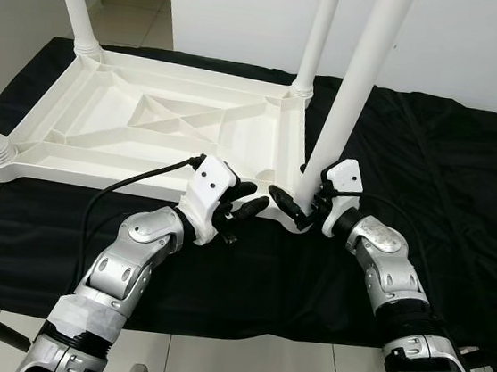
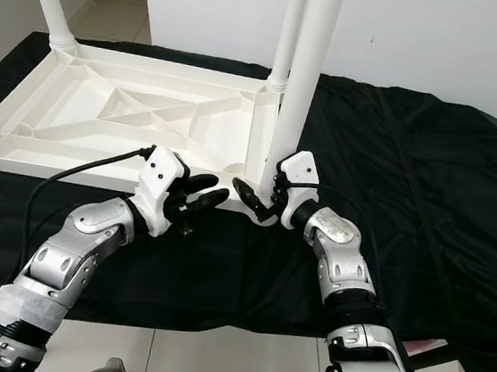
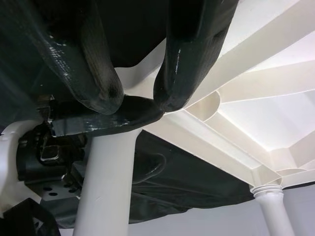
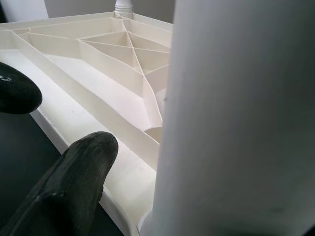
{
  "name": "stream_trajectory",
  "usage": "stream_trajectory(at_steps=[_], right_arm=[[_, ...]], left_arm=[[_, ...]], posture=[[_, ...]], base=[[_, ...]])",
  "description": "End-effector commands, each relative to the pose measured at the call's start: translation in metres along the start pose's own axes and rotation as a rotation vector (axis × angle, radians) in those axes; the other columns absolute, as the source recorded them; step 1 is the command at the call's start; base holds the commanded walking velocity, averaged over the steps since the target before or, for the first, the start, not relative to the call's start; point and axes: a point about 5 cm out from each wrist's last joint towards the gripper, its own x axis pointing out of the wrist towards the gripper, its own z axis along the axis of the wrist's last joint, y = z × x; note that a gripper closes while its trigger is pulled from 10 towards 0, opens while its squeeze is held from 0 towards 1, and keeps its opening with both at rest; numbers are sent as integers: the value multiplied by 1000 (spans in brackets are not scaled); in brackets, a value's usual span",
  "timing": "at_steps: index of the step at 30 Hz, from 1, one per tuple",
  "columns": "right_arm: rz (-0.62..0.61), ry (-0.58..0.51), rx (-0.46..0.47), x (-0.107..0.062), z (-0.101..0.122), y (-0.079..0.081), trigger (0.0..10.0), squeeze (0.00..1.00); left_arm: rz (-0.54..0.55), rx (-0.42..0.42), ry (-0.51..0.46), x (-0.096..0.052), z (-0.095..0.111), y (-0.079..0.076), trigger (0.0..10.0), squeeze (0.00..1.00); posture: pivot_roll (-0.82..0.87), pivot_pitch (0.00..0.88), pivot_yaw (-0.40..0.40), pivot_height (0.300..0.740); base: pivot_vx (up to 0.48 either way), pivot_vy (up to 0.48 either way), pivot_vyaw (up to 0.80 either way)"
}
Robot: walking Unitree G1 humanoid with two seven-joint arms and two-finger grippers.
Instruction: Building children table
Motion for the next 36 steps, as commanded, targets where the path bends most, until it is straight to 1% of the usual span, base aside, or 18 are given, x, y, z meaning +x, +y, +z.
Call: stream_trajectory(at_steps=[1,3,4,5,7,12,14,20,21,22,24,25,26,27,28,31,33,36], right_arm=[[25,17,-10,3,-2,3,10000,0],[42,18,-11,7,-1,4,10000,0],[65,28,-5,15,-2,6,3373,0],[65,28,-5,15,-2,6,3373,0],[100,37,7,22,-3,8,0,0],[105,37,37,17,-9,10,0,0],[84,53,78,10,-17,11,0,0],[70,51,98,6,-21,13,0,0],[11,47,117,4,-23,16,0,0],[11,47,117,4,-23,16,0,0],[-124,19,152,1,-24,26,0,0],[-124,19,152,1,-24,26,0,0],[-179,14,138,0,-24,30,0,0],[-236,11,166,0,-24,33,0,0],[-236,11,166,0,-24,33,0,0],[-407,-17,241,3,-17,53,0,0],[-429,-26,249,5,-13,59,0,0],[-439,-34,257,7,-10,63,0,0]], left_arm=[[-2,5,4,-1,1,0,10000,0],[3,4,4,-1,1,0,10000,0],[-6,3,8,-3,0,-2,10000,0],[-6,3,8,-3,0,-2,10000,0],[-16,4,15,-6,-1,-4,10000,0],[-12,2,19,-8,-2,-4,10000,0],[-16,-5,19,-7,-3,-6,10000,0],[-19,-9,18,-6,-4,-8,10000,0],[-18,-10,19,-6,-5,-10,10000,0],[-18,-10,19,-6,-5,-10,10000,0],[-31,-5,23,-4,-6,-10,10000,0],[-31,-5,23,-4,-6,-10,10000,0],[-35,-4,24,-3,-5,-10,10000,0],[-37,-3,24,-3,-5,-9,10000,0],[-37,-3,24,-3,-5,-9,10000,0],[-48,-6,25,-3,-4,-8,10000,0],[-55,-7,25,-2,-4,-9,10000,0],[-61,-8,26,-2,-3,-9,10000,0]], posture=[[37,0,-7,740],[50,0,-11,740],[75,0,-25,740],[75,0,-25,740],[76,0,-30,740],[73,0,-37,740],[62,0,-51,740],[51,0,-60,740],[8,0,-66,740],[8,0,-66,740],[-1,0,-62,740],[-1,0,-62,740],[-1,0,-62,740],[-12,0,-56,740],[-12,0,-56,740],[-40,0,-40,740],[-45,0,-37,740],[-49,0,-34,740]], base=[[0,0,0],[0,0,0],[0,0,0],[0,0,0],[0,0,0],[0,0,0],[0,0,0],[0,0,0],[0,0,0],[0,0,0],[0,0,0],[0,0,0],[0,0,0],[0,0,0],[0,0,0],[0,0,0],[0,0,0],[0,0,0]])
